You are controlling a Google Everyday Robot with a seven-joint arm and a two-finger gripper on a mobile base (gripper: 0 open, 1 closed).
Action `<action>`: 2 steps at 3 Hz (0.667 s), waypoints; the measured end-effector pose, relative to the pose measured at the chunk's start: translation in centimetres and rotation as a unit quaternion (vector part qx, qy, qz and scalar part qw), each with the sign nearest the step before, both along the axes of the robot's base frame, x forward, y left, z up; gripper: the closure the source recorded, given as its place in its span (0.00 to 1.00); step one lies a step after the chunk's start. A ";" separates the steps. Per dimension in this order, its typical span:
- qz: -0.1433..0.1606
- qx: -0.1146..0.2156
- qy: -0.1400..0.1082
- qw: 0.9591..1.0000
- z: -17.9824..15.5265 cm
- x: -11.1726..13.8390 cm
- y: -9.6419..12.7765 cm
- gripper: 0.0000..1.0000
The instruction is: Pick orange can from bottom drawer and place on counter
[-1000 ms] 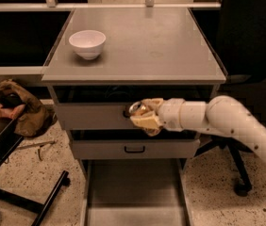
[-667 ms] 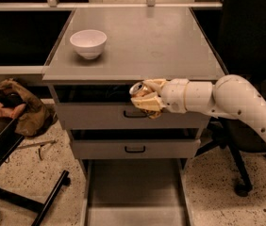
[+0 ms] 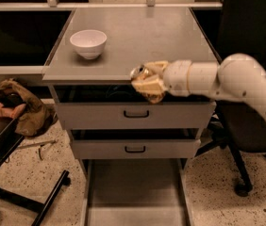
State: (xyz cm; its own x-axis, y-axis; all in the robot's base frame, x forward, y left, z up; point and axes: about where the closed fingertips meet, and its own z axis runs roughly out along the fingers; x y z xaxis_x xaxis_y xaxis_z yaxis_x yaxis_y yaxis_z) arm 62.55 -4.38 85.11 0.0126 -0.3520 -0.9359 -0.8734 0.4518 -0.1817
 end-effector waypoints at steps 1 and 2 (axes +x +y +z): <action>0.009 0.002 -0.039 0.999 8.3 1.9 -0.1 1.00; 0.003 0.005 -0.073 0.997 14.6 4.1 -1.1 1.00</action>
Offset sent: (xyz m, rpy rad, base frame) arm 0.0683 -0.0317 0.2269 0.0205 -0.2326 -0.0231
